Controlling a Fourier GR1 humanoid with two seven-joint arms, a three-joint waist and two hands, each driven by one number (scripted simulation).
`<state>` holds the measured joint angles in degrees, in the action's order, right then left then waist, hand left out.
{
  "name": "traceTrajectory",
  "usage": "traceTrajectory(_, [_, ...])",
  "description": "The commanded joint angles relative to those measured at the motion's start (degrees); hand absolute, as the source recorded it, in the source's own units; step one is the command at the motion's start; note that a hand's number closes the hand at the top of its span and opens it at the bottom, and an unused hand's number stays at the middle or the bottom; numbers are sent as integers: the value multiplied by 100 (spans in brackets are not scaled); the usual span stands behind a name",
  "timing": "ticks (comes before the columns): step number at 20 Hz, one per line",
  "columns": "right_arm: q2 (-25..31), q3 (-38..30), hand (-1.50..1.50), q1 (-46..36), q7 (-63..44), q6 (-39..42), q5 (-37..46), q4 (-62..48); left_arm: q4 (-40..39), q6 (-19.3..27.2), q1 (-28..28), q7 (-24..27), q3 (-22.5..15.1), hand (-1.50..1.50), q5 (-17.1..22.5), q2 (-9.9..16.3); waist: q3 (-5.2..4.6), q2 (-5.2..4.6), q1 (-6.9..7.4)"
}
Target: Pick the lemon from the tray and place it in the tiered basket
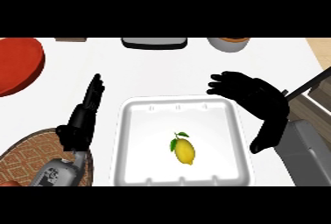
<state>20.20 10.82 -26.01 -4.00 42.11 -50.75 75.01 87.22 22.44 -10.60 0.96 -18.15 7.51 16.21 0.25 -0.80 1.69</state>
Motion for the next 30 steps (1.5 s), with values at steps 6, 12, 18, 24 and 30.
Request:
traceTrajectory(6, [1557, -434, -150, -1146, 324, 1534, 2162, 1076, 14, 55, -27, -168, 108, 0, -29, 49, -15, 118, -124])
traceTrajectory(12, [1562, -81, -150, -1546, 304, 1380, 3936, 2529, -87, 176, -109, -273, -17, 0, -213, -77, -13, 99, -149])
traceTrajectory(18, [924, 823, -150, -1782, -505, 914, 5001, 3061, 10, 17, 149, -17, 33, 0, -216, -86, -30, 84, -91])
traceTrajectory(24, [409, 1203, -150, -1510, -991, 1076, 5420, 3363, 529, -188, 217, -423, 148, 0, -257, -42, -27, 87, -115])
traceTrajectory(30, [264, 1708, -150, -1107, -1888, 1319, 5499, 4159, 281, -178, 435, -101, 290, 0, -388, -196, -29, 99, -151])
